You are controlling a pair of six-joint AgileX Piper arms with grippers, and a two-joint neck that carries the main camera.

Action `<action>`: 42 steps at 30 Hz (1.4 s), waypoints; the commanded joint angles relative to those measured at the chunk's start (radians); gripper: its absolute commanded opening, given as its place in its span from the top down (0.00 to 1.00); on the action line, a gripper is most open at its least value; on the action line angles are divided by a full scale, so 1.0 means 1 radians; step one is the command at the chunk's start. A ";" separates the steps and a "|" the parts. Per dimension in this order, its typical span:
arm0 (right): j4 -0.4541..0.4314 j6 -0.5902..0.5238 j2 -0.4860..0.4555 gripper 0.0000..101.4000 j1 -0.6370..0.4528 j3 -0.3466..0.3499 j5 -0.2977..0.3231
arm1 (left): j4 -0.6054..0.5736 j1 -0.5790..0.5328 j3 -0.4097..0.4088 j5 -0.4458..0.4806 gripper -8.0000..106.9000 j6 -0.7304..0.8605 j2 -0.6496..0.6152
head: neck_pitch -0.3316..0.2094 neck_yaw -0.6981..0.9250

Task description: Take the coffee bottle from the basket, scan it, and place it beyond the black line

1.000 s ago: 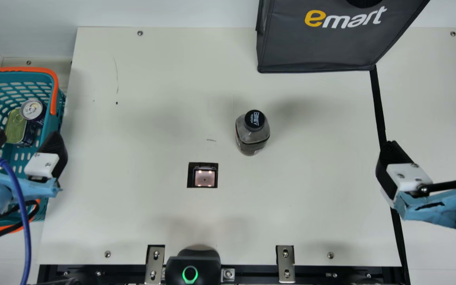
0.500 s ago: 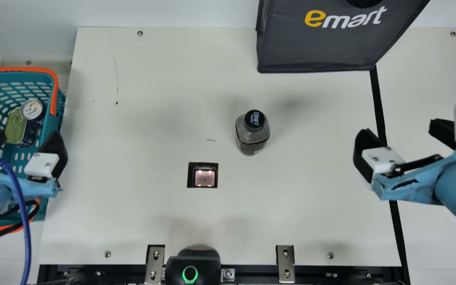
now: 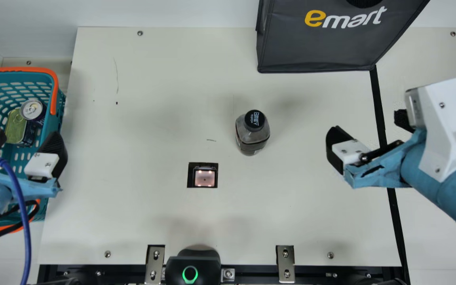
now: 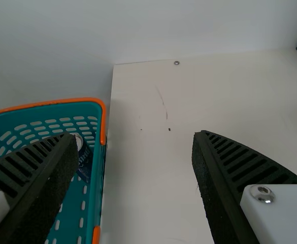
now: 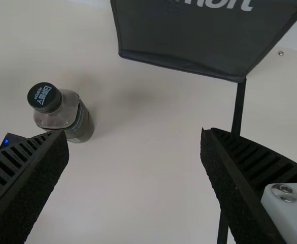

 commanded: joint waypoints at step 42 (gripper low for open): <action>-0.021 0.071 0.210 0.10 0.248 0.052 -0.184 | 0.000 0.000 0.000 0.000 0.15 0.000 0.000 | -0.027 0.002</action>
